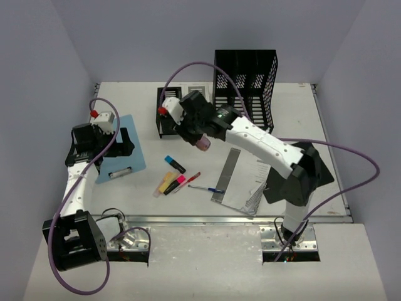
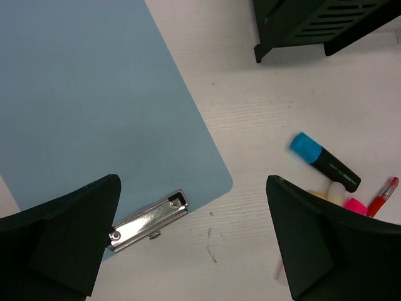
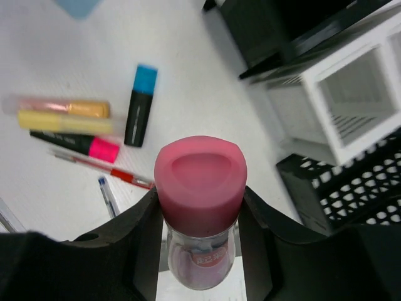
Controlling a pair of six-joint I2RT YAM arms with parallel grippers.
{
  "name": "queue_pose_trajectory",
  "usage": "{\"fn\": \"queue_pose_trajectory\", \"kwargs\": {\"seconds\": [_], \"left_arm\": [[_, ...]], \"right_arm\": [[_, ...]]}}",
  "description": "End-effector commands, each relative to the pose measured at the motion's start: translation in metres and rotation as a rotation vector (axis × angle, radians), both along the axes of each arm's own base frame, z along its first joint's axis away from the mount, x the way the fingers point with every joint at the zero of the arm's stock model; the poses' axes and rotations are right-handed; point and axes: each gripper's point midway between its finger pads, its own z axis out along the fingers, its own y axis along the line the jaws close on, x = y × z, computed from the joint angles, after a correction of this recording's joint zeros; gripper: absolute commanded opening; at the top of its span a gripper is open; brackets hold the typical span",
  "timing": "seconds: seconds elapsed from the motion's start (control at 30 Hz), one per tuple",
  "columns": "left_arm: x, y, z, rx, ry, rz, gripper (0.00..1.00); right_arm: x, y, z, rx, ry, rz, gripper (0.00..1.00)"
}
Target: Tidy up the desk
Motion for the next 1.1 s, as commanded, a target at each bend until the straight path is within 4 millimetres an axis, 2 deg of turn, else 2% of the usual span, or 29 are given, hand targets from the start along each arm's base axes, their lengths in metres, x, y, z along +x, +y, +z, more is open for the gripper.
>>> {"fn": "queue_pose_trajectory", "kwargs": {"seconds": [0.0,0.07,0.1,0.13,0.17,0.2,0.27,0.33,0.37,0.43,0.57,0.67,0.7,0.77,0.83,0.9,1.0,1.07], "left_arm": [[0.004,-0.001,0.016,0.013,-0.070,-0.031,1.00],[0.003,-0.003,0.016,0.009,-0.073,-0.042,1.00],[0.003,-0.003,0.017,0.009,-0.077,-0.045,1.00],[0.003,-0.004,0.017,0.008,-0.079,-0.046,1.00],[0.002,-0.004,0.019,0.010,-0.086,-0.048,1.00],[0.002,-0.005,0.021,0.010,-0.094,-0.051,1.00],[0.001,-0.006,0.025,0.011,-0.109,-0.056,1.00],[0.001,-0.008,0.026,0.009,-0.118,-0.064,1.00],[0.001,-0.008,0.028,0.010,-0.124,-0.065,1.00],[0.001,-0.008,0.028,0.009,-0.123,-0.063,1.00],[0.001,-0.007,0.026,0.007,-0.113,-0.062,1.00],[0.001,-0.007,0.024,0.004,-0.107,-0.062,1.00],[0.002,-0.007,0.024,0.005,-0.105,-0.061,1.00],[0.001,-0.006,0.021,0.003,-0.095,-0.057,1.00],[0.002,-0.006,0.022,0.005,-0.095,-0.058,1.00],[0.001,-0.006,0.021,0.004,-0.095,-0.059,1.00],[0.002,-0.006,0.022,0.000,-0.095,-0.061,1.00],[0.002,-0.006,0.020,0.001,-0.091,-0.060,1.00]], "right_arm": [[0.028,0.009,0.089,0.238,-0.183,-0.099,0.01],[0.048,-0.003,0.115,0.314,-0.250,-0.170,0.01],[0.072,-0.012,0.135,0.393,-0.319,-0.250,0.01],[0.081,-0.019,0.154,0.456,-0.368,-0.295,0.01],[0.098,-0.022,0.185,0.568,-0.470,-0.344,0.01],[0.112,-0.038,0.181,0.597,-0.499,-0.433,0.01],[0.129,-0.042,0.212,0.718,-0.614,-0.466,0.01],[0.146,-0.055,0.218,0.750,-0.674,-0.541,0.01],[0.156,-0.054,0.221,0.787,-0.707,-0.560,0.01],[0.171,-0.061,0.221,0.813,-0.739,-0.596,0.01],[0.201,-0.060,0.204,0.873,-0.718,-0.646,0.01],[0.211,-0.060,0.198,0.907,-0.732,-0.670,0.01],[0.215,-0.057,0.188,0.901,-0.731,-0.670,0.01],[0.220,-0.054,0.187,0.912,-0.766,-0.653,0.01],[0.228,-0.049,0.172,0.898,-0.767,-0.651,0.01],[0.233,-0.048,0.171,0.912,-0.777,-0.656,0.01],[0.244,-0.042,0.148,0.904,-0.767,-0.671,0.01],[0.248,-0.043,0.142,0.905,-0.785,-0.675,0.01]]}}
